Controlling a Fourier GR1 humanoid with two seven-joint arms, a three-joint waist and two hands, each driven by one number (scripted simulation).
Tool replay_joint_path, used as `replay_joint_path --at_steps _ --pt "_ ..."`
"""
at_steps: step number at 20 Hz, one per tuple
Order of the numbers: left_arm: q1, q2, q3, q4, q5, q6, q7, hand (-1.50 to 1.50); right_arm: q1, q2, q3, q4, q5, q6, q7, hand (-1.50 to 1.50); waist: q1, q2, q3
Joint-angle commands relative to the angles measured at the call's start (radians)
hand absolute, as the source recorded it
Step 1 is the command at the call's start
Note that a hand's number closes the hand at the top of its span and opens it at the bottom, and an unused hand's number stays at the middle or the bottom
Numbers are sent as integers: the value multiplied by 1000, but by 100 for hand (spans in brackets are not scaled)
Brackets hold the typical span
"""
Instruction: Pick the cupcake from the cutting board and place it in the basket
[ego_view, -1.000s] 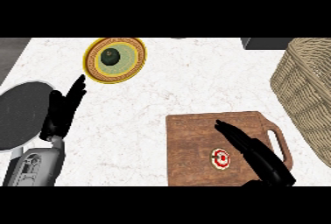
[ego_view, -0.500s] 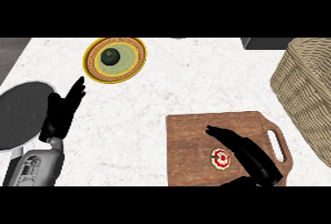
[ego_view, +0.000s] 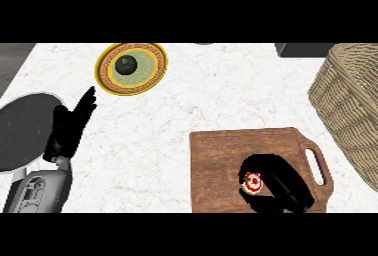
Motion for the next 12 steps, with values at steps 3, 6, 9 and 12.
replay_joint_path --at_steps 3,6,9,12 --pt "13 0 -1 8 -13 8 -21 0 -75 -21 35 58 260 24 283 150 9 4 -1" --pt "-56 23 21 27 1 -4 4 0 -117 -28 62 90 367 106 427 150 5 7 -1" --pt "-30 -29 -19 22 -24 25 28 0 -154 -15 96 34 419 164 492 150 -1 3 1" --pt "-36 -4 8 6 3 -5 16 0 -236 2 82 57 434 167 482 150 2 3 1"
